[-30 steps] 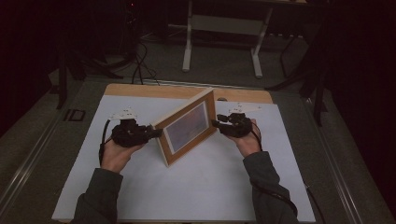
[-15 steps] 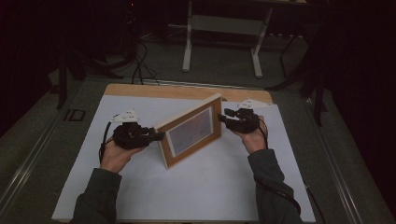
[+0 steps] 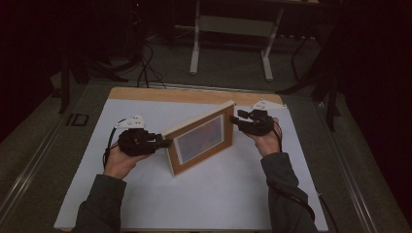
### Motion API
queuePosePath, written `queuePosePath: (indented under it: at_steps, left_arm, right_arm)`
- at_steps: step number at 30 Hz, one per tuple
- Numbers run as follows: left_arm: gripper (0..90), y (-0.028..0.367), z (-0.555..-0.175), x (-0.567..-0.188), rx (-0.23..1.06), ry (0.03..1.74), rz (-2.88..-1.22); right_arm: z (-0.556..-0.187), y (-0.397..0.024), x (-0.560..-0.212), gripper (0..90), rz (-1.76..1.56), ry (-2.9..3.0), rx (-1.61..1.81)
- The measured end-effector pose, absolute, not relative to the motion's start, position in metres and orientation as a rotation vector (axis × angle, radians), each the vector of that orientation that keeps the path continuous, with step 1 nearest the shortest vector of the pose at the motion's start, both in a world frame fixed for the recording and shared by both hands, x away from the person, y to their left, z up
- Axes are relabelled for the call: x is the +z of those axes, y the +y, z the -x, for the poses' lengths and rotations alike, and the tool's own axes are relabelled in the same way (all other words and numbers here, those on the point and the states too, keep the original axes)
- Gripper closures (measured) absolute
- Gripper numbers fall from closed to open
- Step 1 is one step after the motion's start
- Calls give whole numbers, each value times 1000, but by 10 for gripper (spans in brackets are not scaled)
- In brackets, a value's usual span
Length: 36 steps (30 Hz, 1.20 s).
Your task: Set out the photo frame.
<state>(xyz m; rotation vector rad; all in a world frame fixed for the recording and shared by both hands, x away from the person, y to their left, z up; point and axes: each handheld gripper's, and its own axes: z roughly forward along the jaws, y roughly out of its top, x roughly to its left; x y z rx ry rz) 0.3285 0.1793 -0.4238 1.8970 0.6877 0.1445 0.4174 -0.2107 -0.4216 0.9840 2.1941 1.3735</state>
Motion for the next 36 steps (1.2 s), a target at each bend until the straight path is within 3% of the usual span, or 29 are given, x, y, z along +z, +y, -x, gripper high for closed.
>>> queuePosePath:
  at_steps: [22,36]
  left_arm:
    - [720,181,-333,-423,126,661,-1919]
    - [718,180,-331,-421,135,604,-1946]
  right_arm:
    - [-431,-202,-417,557,-923,2266,1421]
    - [-436,-210,-419,501,-836,2343,1484]
